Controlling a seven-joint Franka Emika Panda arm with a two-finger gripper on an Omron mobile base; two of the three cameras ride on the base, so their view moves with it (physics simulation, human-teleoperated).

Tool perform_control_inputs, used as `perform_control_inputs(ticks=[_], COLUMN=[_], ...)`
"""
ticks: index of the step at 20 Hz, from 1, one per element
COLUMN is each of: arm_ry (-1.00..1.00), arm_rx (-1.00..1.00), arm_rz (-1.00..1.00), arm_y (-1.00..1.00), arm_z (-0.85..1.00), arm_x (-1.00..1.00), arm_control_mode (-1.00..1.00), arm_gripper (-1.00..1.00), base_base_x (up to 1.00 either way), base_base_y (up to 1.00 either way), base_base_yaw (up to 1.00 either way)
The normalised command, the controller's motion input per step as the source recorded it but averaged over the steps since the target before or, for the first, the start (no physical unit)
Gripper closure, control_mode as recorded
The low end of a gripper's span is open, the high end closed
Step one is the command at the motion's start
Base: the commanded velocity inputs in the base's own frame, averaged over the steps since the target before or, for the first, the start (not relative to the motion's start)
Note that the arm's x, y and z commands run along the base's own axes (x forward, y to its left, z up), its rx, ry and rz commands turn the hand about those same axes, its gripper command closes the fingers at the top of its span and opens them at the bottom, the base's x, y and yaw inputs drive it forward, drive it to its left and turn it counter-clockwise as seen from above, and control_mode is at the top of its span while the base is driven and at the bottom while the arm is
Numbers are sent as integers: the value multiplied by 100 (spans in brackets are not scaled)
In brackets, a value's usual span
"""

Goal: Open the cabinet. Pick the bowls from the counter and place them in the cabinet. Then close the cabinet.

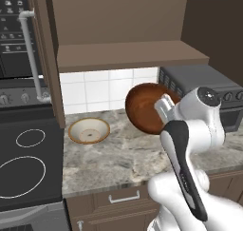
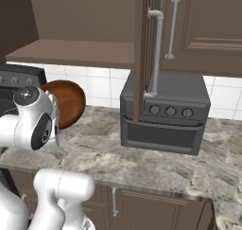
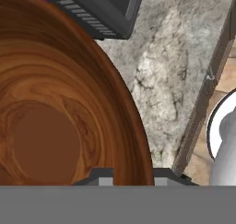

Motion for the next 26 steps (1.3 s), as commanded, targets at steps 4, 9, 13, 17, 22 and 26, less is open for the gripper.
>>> perform_control_inputs(ticks=[4, 9, 13, 17, 22, 26], arm_ry=[-1, -6, -11, -6, -4, -20], arm_rx=[12, 5, 0, 0, -2, -6], arm_rz=[0, 0, 0, 0, 1, 6], arm_y=[-18, -1, 0, 1, 0, 5], arm_z=[64, 64, 70, 59, 44, 11], arm_x=[-88, -70, -23, 15, 41, 47], arm_control_mode=[-100, -100, -100, -100, -100, -100], arm_gripper=[100, 100, 100, 100, 100, 100], base_base_x=[0, 0, 0, 0, 0, 0], base_base_y=[0, 0, 0, 0, 0, 0], base_base_yaw=[0, 0, 0, 0, 0, 0])
